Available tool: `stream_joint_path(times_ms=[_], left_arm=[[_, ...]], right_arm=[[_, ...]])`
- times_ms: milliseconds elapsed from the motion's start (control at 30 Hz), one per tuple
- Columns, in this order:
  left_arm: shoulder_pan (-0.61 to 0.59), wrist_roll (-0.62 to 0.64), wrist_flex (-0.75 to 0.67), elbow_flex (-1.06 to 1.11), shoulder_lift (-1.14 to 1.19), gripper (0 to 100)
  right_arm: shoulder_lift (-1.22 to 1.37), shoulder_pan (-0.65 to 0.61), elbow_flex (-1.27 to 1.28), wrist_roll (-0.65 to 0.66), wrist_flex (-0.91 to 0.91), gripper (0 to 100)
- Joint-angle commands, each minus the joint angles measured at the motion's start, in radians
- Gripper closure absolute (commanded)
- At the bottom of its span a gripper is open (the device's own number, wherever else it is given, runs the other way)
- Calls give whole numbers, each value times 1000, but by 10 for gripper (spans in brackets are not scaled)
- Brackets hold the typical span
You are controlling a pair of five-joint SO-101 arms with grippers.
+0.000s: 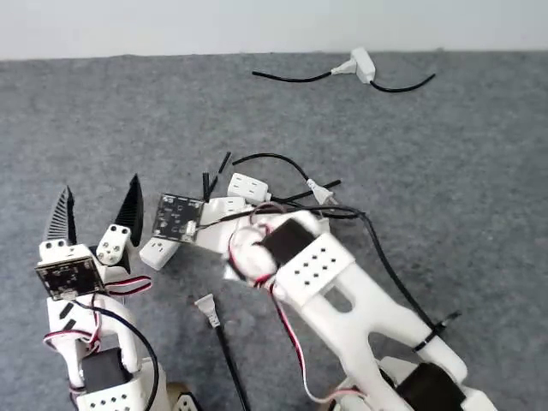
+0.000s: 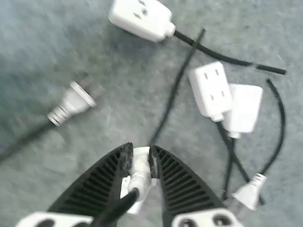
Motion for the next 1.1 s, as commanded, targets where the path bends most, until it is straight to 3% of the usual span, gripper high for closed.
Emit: stream_joint_path(times_ms=[0, 167, 367, 700, 1067], left_arm=[[17, 8, -31, -7, -6, 680], [17, 6, -75, 28, -5, 680], [18, 6, -127, 62, -6, 680], [18, 6, -127, 64, -3, 680], [18, 6, -132, 76, -5, 680]], right_arm=[[4, 74, -44, 201, 39, 991], [4, 122, -25, 328, 87, 991], [-7, 85, 103, 442, 91, 991], [5, 84, 126, 549, 84, 991], [4, 79, 262, 552, -45, 991]])
